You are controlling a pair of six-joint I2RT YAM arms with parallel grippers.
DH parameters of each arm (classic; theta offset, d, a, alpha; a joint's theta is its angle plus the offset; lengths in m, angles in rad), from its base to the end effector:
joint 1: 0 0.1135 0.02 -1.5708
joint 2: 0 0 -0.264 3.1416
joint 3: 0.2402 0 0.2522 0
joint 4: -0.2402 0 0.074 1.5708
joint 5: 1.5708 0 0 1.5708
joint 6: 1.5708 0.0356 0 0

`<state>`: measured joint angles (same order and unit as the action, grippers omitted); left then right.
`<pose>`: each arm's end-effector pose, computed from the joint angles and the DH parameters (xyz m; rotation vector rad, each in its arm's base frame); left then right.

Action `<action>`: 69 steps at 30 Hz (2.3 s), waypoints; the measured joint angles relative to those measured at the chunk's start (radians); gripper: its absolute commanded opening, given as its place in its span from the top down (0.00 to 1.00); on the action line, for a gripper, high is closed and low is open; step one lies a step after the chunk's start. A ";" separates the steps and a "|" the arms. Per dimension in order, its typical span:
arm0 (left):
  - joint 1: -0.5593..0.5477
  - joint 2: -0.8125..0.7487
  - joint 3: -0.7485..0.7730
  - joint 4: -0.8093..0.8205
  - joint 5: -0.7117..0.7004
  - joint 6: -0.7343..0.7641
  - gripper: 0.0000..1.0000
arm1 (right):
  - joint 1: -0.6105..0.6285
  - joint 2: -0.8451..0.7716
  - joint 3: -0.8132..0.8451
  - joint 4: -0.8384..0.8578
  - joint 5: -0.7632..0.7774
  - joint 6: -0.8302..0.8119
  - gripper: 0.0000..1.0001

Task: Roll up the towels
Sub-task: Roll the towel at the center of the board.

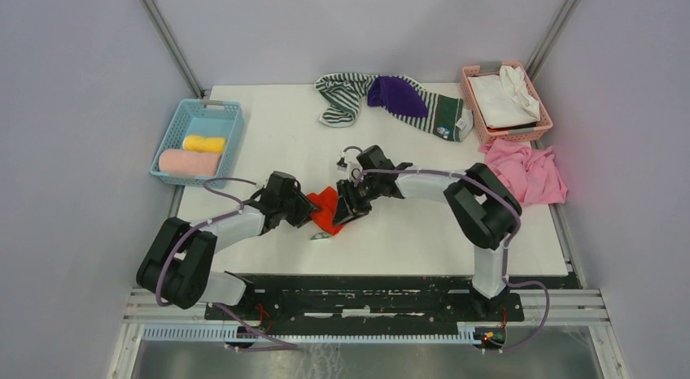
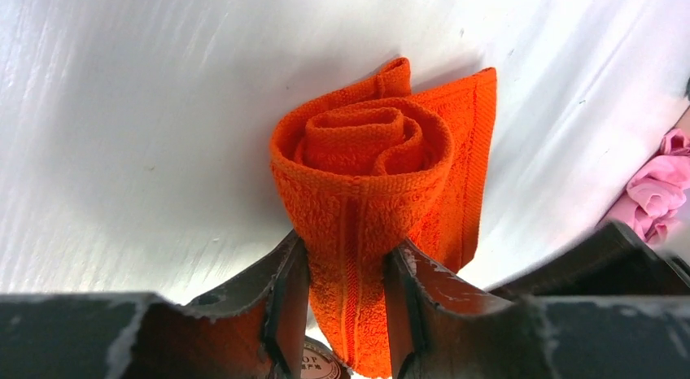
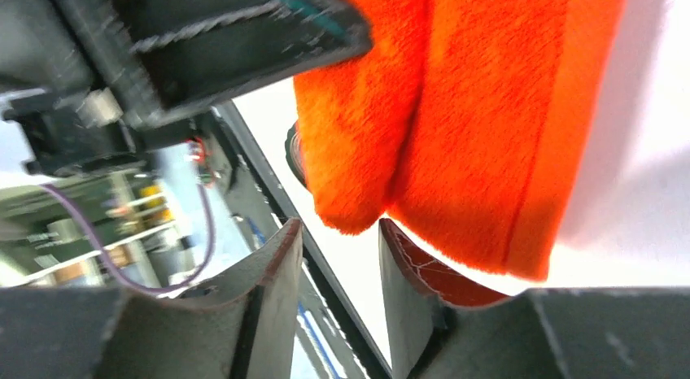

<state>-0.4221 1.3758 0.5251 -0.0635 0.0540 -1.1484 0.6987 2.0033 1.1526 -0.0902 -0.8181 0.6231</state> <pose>0.2203 -0.1010 0.1411 -0.9120 2.4682 -0.6839 0.2859 0.2741 0.1291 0.4879 -2.7107 -1.4787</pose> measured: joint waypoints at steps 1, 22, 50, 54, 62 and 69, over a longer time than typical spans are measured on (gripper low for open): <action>0.000 0.006 0.001 0.009 0.000 0.000 0.62 | 0.011 -0.048 0.003 -0.064 0.059 -0.050 0.47; 0.002 0.024 0.001 0.047 0.008 0.000 0.62 | 0.467 -0.168 0.028 -0.078 1.028 -0.594 0.35; 0.037 -0.057 -0.034 0.051 0.016 0.008 0.31 | 0.369 -0.102 -0.019 0.089 0.982 -0.663 0.99; 0.060 -0.219 -0.055 -0.048 0.016 0.014 0.23 | 0.255 -0.129 -0.040 0.101 0.702 -0.546 1.00; 0.079 -0.398 -0.075 -0.130 0.029 0.017 0.22 | 0.087 -0.047 -0.077 0.265 0.203 -0.151 0.99; 0.080 -0.300 -0.108 -0.125 0.054 0.017 0.26 | 0.005 0.096 -0.089 0.492 -0.039 0.222 1.00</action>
<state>-0.3424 1.0760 0.4175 -0.1883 0.1078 -1.1316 0.7040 2.0995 1.0634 0.4019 -0.8566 0.8455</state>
